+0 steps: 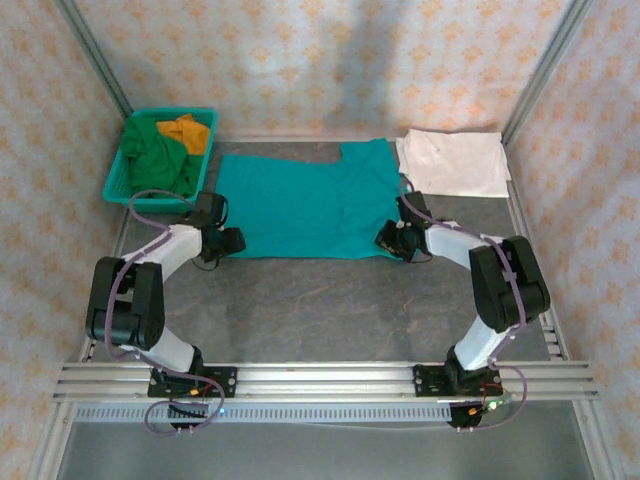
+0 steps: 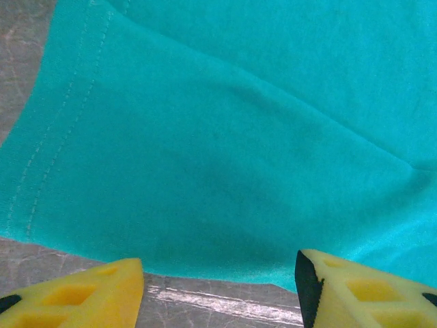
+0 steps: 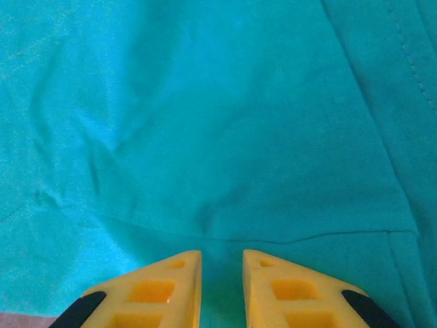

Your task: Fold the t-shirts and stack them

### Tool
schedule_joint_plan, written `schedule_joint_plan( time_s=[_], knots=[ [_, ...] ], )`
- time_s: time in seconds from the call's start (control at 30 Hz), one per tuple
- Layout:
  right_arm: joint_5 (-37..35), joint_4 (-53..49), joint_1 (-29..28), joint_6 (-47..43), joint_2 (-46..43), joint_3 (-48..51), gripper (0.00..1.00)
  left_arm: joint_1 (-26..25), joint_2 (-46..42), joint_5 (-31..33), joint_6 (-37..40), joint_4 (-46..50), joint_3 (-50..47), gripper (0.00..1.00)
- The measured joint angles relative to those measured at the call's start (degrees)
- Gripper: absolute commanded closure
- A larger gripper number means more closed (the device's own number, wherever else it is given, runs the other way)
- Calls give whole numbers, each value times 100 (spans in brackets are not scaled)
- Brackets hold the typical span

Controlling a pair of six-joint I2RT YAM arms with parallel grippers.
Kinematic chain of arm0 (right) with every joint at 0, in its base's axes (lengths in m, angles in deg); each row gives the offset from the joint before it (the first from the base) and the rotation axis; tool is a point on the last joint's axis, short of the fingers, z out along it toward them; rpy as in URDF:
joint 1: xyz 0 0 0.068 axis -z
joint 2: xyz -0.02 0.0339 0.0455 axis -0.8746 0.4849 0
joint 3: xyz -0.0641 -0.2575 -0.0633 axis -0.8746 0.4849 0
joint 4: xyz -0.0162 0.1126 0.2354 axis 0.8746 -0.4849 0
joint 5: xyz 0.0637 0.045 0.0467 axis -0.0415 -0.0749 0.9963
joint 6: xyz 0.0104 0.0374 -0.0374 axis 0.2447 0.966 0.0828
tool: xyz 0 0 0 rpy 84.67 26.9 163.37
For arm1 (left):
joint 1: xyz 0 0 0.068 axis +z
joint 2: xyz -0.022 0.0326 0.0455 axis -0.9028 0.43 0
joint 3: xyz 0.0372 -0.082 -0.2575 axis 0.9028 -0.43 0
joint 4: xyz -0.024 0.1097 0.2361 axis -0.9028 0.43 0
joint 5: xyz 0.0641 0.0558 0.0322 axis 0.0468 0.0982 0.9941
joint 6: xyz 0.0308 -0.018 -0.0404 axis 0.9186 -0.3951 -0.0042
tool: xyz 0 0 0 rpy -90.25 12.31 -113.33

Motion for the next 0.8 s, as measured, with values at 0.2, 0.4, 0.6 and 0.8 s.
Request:
schedule_joint_plan(
  time_s=[0.2, 0.4, 0.6, 0.8],
  knots=[
    [72, 903, 205, 470, -245, 807, 79, 0, -101, -186, -28, -55, -420, 39],
    [-59, 903, 490, 680, -1174, 1731, 79, 0, -935, -599, -223, 153, -1091, 41],
    [-289, 503, 776, 533, -1346, 1705, 79, 2, -1631, -809, -306, 459, -809, 39],
    [-358, 413, 778, 363, -1008, 1294, 79, 330, -1167, -774, -157, 538, 114, 38]
  ],
)
